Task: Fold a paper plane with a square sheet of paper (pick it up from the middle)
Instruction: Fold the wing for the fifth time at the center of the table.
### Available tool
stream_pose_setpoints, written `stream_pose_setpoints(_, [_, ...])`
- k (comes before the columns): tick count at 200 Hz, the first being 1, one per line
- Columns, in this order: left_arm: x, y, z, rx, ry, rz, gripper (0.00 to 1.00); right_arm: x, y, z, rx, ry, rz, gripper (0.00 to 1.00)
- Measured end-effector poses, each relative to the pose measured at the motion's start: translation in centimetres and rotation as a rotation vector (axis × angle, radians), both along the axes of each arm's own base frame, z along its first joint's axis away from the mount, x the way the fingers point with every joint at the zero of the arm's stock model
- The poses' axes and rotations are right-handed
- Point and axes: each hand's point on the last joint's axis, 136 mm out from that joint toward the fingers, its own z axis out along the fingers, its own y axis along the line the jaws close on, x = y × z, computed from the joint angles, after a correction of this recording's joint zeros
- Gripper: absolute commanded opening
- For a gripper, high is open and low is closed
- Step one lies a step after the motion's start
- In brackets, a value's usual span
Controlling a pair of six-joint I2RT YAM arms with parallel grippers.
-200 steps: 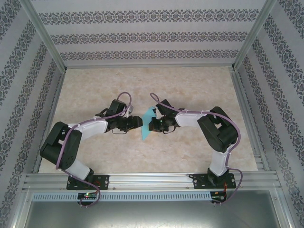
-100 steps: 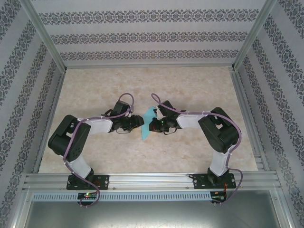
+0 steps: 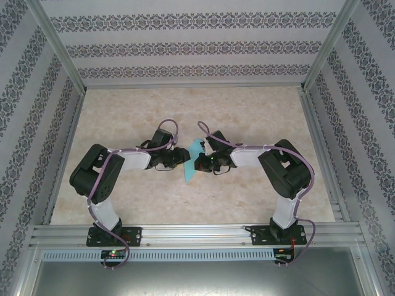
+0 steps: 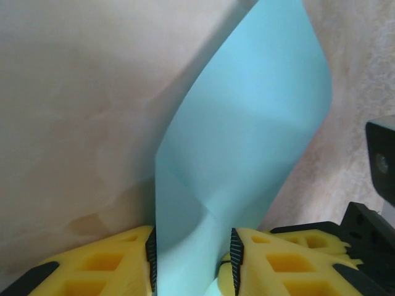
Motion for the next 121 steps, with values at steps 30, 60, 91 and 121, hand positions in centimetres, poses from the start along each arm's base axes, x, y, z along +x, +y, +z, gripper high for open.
stream_pose_setpoints(30, [0.50,-0.35,0.67,-0.011,-0.019,-0.007,0.31,0.06,-0.11,0.01,0.004,0.004,-0.002,0.05])
stream_pose_setpoints(60, [0.56,-0.38,0.75,-0.008,-0.025,-0.012,0.27,0.05,-0.13,0.01,0.003,0.004,-0.002,0.04])
stream_pose_setpoints(91, [0.38,-0.29,0.59,0.009,-0.027,-0.030,0.20,0.05,-0.13,0.03,0.003,0.004,-0.002,0.04])
stream_pose_setpoints(121, [-0.08,-0.48,0.42,0.046,-0.027,-0.062,0.15,0.22,-0.41,0.05,0.002,0.007,-0.010,0.04])
